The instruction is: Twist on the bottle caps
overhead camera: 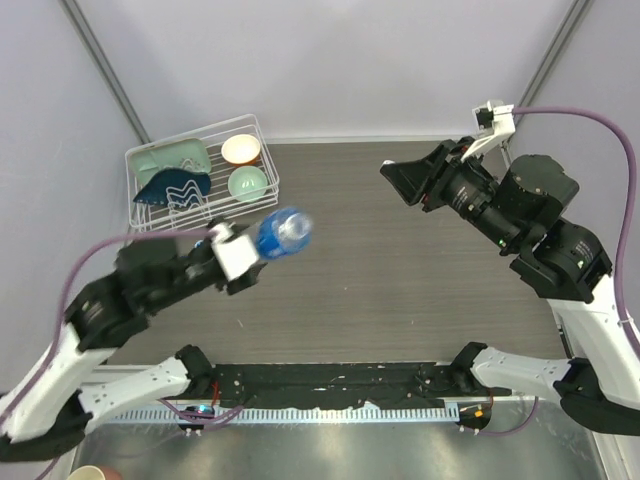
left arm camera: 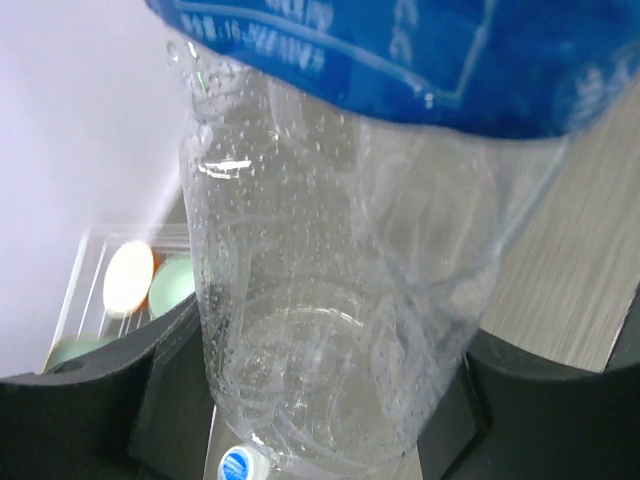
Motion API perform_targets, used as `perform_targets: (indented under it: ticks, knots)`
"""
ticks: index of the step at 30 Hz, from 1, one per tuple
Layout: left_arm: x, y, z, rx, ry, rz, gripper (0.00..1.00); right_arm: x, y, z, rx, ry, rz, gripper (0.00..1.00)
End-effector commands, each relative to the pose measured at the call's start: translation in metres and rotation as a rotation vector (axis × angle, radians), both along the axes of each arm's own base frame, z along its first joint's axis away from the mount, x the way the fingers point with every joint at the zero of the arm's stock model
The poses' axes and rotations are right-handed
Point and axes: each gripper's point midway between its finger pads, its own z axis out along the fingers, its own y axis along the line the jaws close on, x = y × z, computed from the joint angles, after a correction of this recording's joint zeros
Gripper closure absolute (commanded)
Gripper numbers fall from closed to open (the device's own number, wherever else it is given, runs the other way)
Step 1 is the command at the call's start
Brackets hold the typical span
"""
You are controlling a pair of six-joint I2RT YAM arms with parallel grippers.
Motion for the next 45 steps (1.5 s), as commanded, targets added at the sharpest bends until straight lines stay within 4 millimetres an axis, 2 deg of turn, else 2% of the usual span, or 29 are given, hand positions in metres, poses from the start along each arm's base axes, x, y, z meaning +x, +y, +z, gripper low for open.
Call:
perform_targets:
  ticks: [1, 2, 3, 4, 5, 7, 8, 10, 11, 13, 17, 19, 23, 29, 37, 45]
  knots:
    - [-0.078, -0.011, -0.045, -0.169, 0.110, -0.332, 1.00, -0.019, 0.011, 0.026, 0.013, -0.059, 0.119, 0.95]
    - [-0.086, -0.022, -0.032, -0.267, 0.046, -0.409, 1.00, -0.024, 0.016, 0.028, 0.013, -0.063, 0.164, 0.95]
    - [-0.104, -0.024, -0.052, -0.318, 0.114, -0.467, 1.00, -0.028, 0.016, 0.032, 0.018, -0.074, 0.180, 0.95]
    - [-0.105, -0.027, -0.057, -0.348, 0.159, -0.459, 1.00, -0.035, 0.020, 0.035, 0.013, -0.088, 0.224, 0.94]
    - [-0.100, -0.032, -0.053, -0.392, 0.165, -0.437, 1.00, -0.038, 0.022, 0.036, 0.008, -0.097, 0.250, 0.94]
    - [-0.086, -0.036, -0.059, -0.411, 0.193, -0.379, 1.00, -0.043, 0.025, 0.036, -0.009, -0.108, 0.286, 0.94]
    - [-0.081, -0.041, -0.047, -0.463, 0.172, -0.372, 1.00, -0.045, 0.025, 0.035, -0.026, -0.124, 0.298, 0.94]
    - [-0.078, -0.048, -0.043, -0.524, 0.213, -0.355, 1.00, -0.048, 0.032, 0.029, -0.049, -0.122, 0.341, 0.94]
    - [-0.076, -0.053, -0.034, -0.560, 0.206, -0.360, 1.00, -0.047, 0.035, 0.025, -0.062, -0.119, 0.351, 0.94]
    - [-0.069, -0.064, -0.042, -0.583, 0.314, -0.319, 1.00, -0.045, 0.040, 0.020, -0.078, -0.113, 0.369, 0.94]
    - [-0.066, -0.085, -0.043, -0.684, 0.488, -0.290, 1.00, -0.034, 0.054, 0.009, -0.109, -0.101, 0.397, 0.95]
    - [-0.065, -0.094, -0.045, -0.712, 0.559, -0.287, 1.00, -0.032, 0.059, 0.011, -0.107, -0.120, 0.405, 0.95]
    - [-0.064, -0.107, -0.040, -0.764, 0.569, -0.345, 1.00, -0.030, 0.068, 0.020, -0.078, -0.169, 0.433, 0.94]
    - [-0.061, -0.105, -0.051, -0.763, 0.528, -0.344, 1.00, -0.033, 0.085, 0.028, 0.010, -0.213, 0.507, 0.94]
    - [-0.063, -0.092, -0.054, -0.756, 0.459, -0.384, 1.00, -0.037, 0.104, 0.013, 0.000, -0.205, 0.611, 0.94]
    - [-0.068, -0.092, -0.064, -0.692, 0.398, -0.451, 1.00, -0.055, 0.118, 0.012, 0.015, -0.243, 0.745, 0.94]
